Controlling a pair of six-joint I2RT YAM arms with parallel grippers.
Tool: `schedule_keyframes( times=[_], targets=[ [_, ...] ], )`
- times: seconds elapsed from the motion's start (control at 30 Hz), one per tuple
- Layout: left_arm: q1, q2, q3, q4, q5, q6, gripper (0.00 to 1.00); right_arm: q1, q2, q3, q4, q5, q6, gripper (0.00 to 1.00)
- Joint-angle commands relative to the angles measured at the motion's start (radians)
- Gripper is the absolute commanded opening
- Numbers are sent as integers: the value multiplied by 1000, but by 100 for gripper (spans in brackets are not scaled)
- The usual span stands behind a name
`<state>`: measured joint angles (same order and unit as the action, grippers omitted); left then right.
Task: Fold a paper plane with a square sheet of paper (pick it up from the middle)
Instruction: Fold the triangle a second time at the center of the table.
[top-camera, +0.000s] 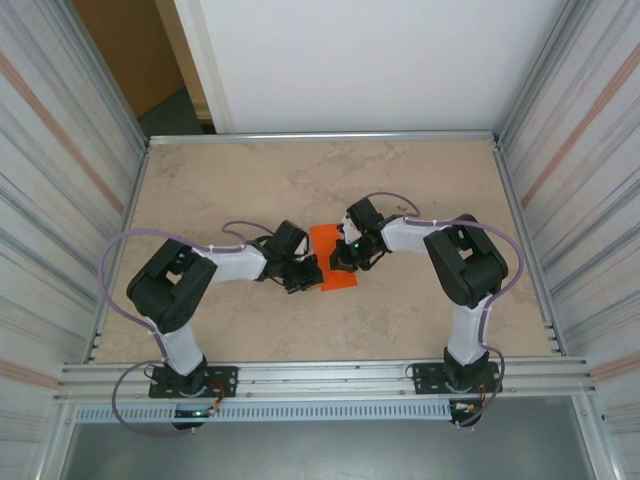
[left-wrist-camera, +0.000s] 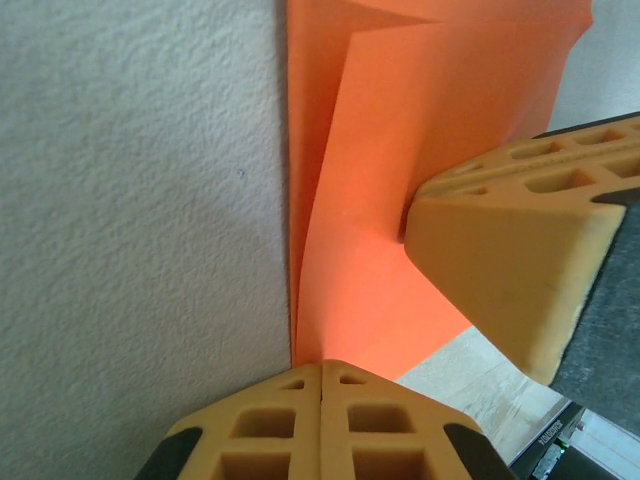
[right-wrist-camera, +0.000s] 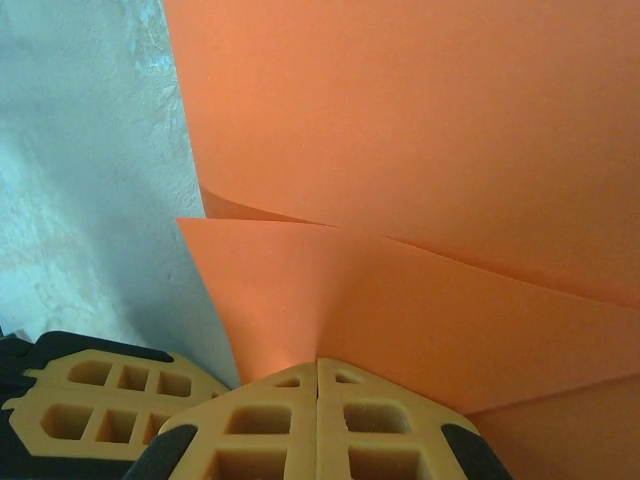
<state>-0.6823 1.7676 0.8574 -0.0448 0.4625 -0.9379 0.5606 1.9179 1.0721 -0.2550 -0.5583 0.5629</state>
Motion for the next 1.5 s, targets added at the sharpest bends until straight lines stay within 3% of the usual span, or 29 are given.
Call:
schedule_keyframes(
  times=[0.0,0.5,0.67,0.93,1.13,1.33,1.47],
  targets=[
    [-8,-36,6,15,21,1,0,-9,38,-18,-4,17,-29,0],
    [-17,68,39,-89,-18,-12,0,-29,43,-46,31,17,-31,0],
    [-25,67,14,-174,-48,-40,0,-90,46,-29,49,10,-26,0],
    [-26,62,-21,-168,-33,-53,0,-226,103,87,31,61,-9,1],
    [-27,25,74,-174,5,8,0,-245,28,103,1,56,-8,2],
    [3,-56,158,-169,-21,50,18,-225,-130,-12,3,16,38,22],
    [41,-47,135,-94,-7,37,24,-199,-195,-86,-1,35,99,40]
  ],
)
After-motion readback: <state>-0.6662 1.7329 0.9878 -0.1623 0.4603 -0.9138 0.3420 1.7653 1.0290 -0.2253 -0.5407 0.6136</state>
